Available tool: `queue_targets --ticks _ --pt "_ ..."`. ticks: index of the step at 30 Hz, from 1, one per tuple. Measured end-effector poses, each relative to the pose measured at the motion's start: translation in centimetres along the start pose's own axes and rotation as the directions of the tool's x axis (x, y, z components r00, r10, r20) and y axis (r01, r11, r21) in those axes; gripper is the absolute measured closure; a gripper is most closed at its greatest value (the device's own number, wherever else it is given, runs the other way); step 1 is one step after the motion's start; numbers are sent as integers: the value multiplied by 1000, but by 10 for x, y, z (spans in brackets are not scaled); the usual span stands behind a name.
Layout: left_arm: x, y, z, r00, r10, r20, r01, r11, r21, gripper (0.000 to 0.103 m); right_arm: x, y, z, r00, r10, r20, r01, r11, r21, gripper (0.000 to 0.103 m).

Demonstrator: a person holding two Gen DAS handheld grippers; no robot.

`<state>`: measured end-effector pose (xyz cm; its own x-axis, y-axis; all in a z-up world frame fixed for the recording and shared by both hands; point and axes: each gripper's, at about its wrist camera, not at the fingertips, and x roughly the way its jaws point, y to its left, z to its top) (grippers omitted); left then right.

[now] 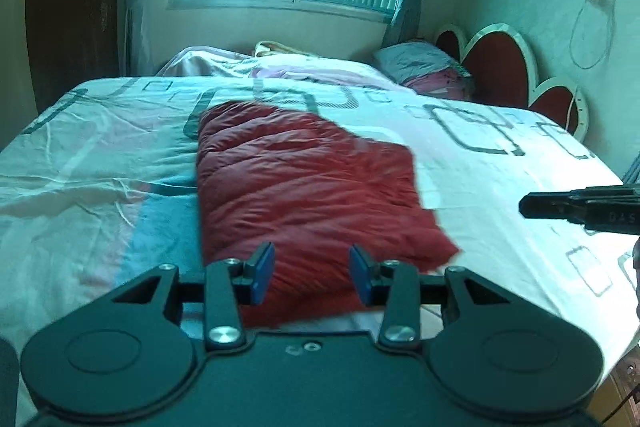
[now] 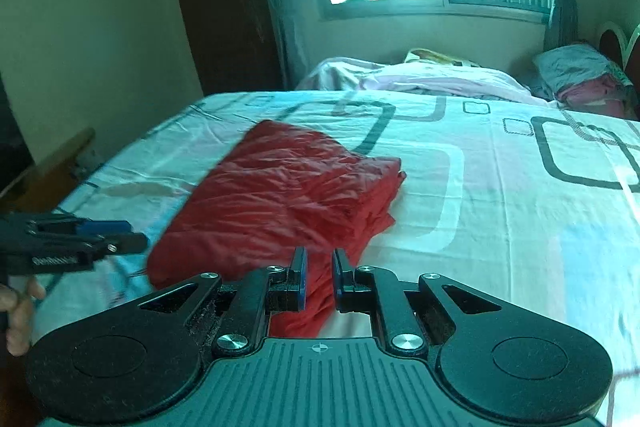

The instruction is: Fold large clothes

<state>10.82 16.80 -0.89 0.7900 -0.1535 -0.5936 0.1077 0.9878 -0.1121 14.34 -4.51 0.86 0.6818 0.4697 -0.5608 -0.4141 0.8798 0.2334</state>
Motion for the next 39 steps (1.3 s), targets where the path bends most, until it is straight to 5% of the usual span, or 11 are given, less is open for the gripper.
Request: queue_targets --ticks 5,7,8,9,10,23,39 --pt "-53 -26 -19 999 28 35 -26 999 -39 49 -48 16 -20 1000 1 10 -1 1000 27 91" --pt "-74 -37 -24 997 70 45 -67 996 -62 10 -64 21 -29 1000 -5 11 5 999 45 85" --pt "-89 -46 -29 994 80 74 -76 995 -63 0 -74 24 -34 999 -26 22 25 998 54 68" --pt "-98 -53 -33 991 89 101 -84 995 -48 0 -83 27 -38 998 -53 46 50 997 58 13" --pt "-106 -61 -37 988 111 112 -109 994 -27 0 -95 31 -45 991 -87 99 82 995 53 0" --pt "-150 -90 -68 980 163 113 -161 986 -32 0 -150 68 -83 977 -195 80 194 981 20 0" --pt "-166 -100 -68 974 172 150 -175 985 5 0 -168 74 -84 974 -202 106 202 979 10 0"
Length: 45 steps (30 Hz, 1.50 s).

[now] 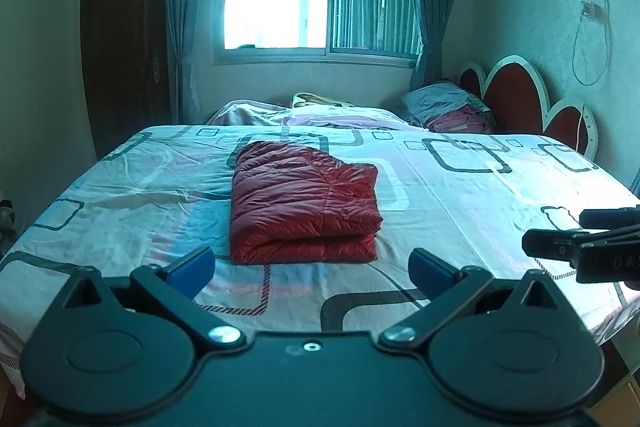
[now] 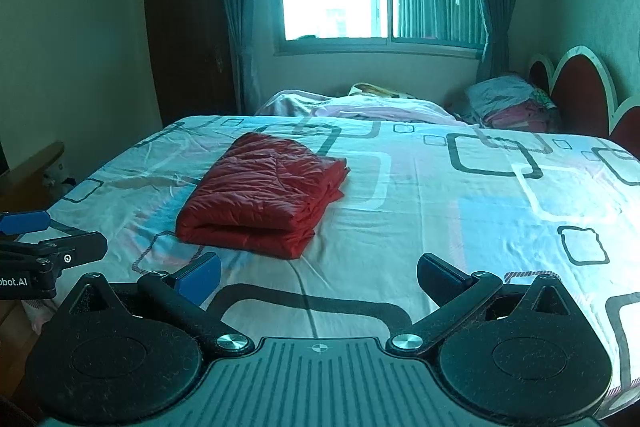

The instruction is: Fold large clothes

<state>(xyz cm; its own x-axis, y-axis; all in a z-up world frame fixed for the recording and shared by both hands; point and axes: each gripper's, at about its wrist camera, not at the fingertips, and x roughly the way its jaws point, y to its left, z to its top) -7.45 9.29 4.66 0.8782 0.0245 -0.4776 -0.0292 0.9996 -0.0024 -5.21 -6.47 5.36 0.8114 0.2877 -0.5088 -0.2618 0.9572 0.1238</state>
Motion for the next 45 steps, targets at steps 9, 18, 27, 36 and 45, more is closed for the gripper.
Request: queue_targets --ticks 9,18,27,36,45 --pt "-1 2 0 1000 -3 7 3 1000 -3 0 -4 -2 0 1000 -2 2 2 1000 -16 0" --pt "-3 3 2 1000 -8 16 8 1000 -5 0 -8 -6 1 1000 -1 5 2 1000 -21 0" --pt "-6 5 3 1000 -10 24 10 1000 -3 0 -12 -8 2 1000 -1 13 1 1000 -24 0" --pt "-7 7 5 999 -12 31 12 1000 -6 0 -14 -9 4 1000 5 18 -4 999 -33 0" --pt "-6 8 6 999 -13 31 13 1000 -5 0 -16 -15 6 1000 -3 20 4 1000 -28 0"
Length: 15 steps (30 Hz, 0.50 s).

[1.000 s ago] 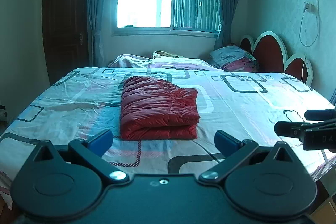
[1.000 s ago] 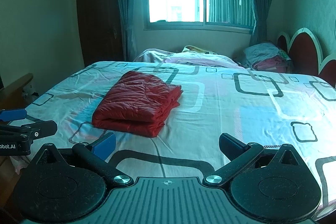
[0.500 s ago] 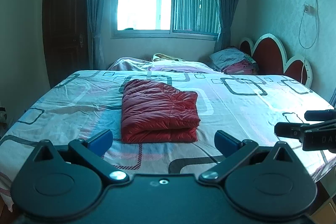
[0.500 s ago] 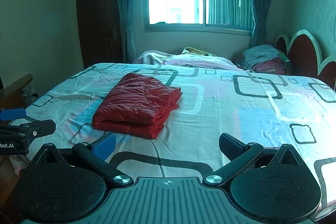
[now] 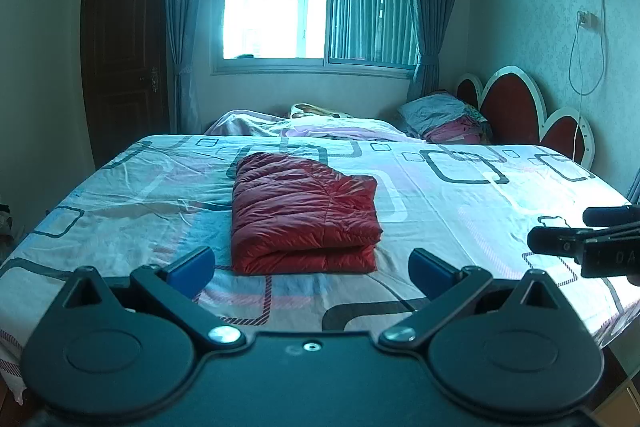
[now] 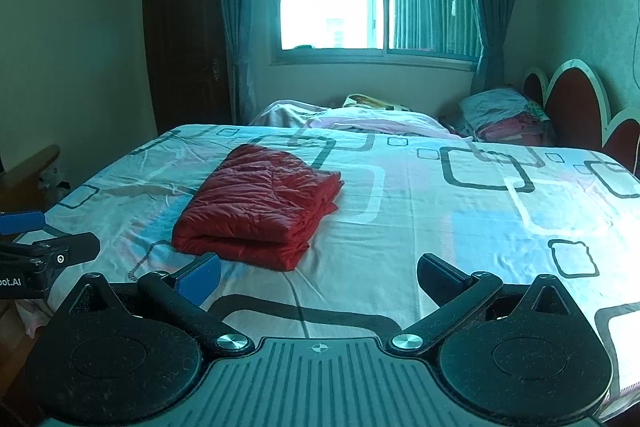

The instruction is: Fold large clothes

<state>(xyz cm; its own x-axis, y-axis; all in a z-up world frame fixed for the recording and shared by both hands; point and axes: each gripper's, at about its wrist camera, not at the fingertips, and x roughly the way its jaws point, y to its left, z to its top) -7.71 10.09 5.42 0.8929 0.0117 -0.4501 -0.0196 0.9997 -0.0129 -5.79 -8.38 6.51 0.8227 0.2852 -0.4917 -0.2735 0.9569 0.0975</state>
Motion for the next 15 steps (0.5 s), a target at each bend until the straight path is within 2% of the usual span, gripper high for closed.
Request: queue_targets --ticks 15 --pt "1 1 1 1000 -4 0 4 1000 3 0 3 0 2 1000 -3 -3 3 1000 5 0"
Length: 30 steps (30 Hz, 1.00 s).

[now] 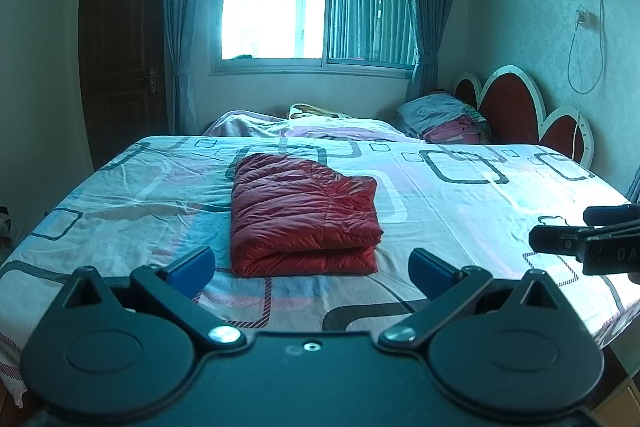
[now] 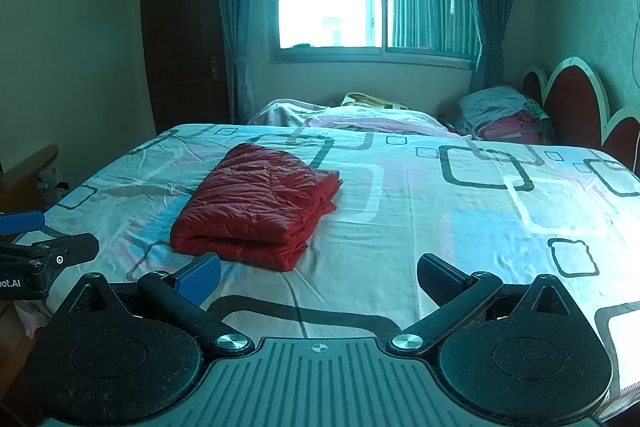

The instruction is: Fold large clothes

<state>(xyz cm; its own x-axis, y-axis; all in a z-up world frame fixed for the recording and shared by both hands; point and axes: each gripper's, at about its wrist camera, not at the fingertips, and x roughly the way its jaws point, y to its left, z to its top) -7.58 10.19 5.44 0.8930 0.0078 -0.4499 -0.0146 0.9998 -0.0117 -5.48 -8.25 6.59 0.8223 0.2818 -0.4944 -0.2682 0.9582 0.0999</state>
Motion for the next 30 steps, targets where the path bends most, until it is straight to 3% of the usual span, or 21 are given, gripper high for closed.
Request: queue_targets --ticks 30 --pt "3 1 1 1000 -16 13 16 1000 16 0 0 -1 -1 1000 8 4 -8 1000 3 0"
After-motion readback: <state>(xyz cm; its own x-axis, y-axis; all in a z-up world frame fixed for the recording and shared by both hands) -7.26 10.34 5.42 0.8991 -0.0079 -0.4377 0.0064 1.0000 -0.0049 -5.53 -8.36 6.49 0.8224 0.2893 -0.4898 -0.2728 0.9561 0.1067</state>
